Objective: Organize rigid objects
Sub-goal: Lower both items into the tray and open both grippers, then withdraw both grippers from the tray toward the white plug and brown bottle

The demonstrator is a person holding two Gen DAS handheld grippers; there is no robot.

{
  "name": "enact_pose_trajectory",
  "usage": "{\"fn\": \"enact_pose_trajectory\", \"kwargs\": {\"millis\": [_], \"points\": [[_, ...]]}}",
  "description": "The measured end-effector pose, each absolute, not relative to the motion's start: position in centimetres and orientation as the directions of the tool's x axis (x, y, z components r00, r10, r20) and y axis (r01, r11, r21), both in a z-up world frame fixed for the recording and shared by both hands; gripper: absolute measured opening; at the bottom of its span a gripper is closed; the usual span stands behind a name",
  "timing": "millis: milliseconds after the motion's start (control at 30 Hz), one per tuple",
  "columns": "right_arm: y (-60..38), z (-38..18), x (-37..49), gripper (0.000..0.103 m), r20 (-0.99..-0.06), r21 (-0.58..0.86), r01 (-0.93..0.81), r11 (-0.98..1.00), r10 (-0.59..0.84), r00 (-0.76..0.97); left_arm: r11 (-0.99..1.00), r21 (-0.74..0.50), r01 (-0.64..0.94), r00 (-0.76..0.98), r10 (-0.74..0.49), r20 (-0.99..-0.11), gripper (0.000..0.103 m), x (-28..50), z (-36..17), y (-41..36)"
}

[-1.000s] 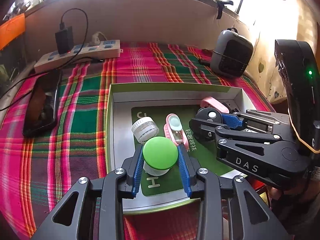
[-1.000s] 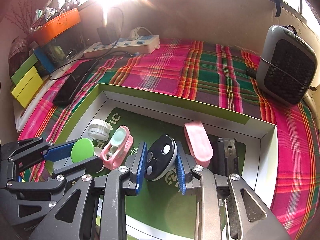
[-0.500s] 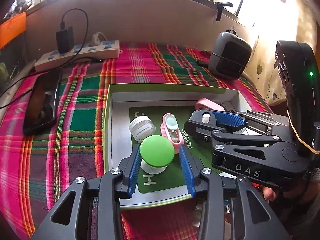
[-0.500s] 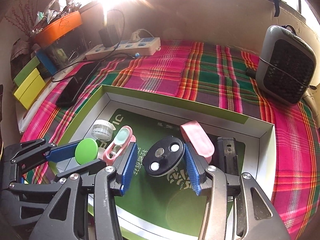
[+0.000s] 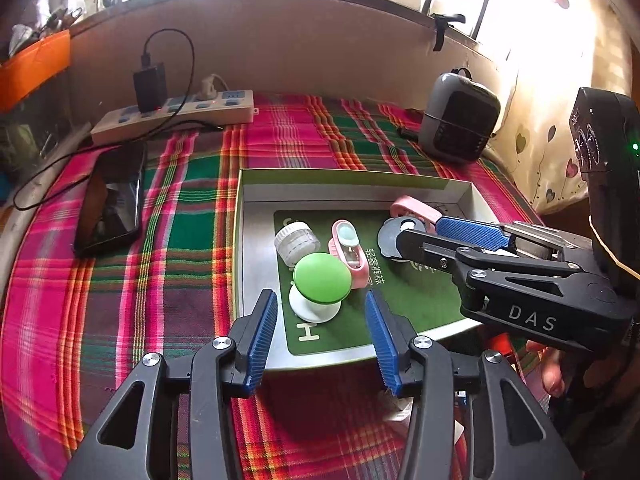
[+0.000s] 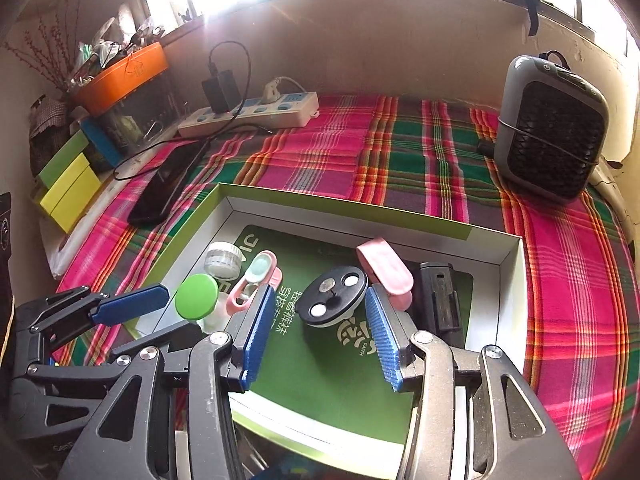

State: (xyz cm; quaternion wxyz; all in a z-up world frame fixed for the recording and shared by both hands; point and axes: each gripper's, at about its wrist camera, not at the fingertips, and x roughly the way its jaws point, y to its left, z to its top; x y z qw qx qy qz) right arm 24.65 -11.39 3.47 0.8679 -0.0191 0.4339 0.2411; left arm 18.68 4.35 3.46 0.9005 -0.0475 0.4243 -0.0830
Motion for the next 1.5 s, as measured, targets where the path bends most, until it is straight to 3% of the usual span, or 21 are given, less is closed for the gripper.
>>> {"fn": "enact_pose_trajectory", "kwargs": {"millis": [867,1500], "points": [[-16.2,5.4,17.7,0.048,-0.71,0.227,-0.341,0.912,0.395,0.583,0.99,-0.096,0.107,0.682,-0.143,-0.717,0.046,12.2,5.7,2.9],[-18.6,3.9,14.3,0.048,-0.727,0.223,-0.296,0.929,0.361,0.584,0.976,-0.189,0.107,0.658,-0.212,-0.723,0.047,10.4,4.7,2.8]]}}
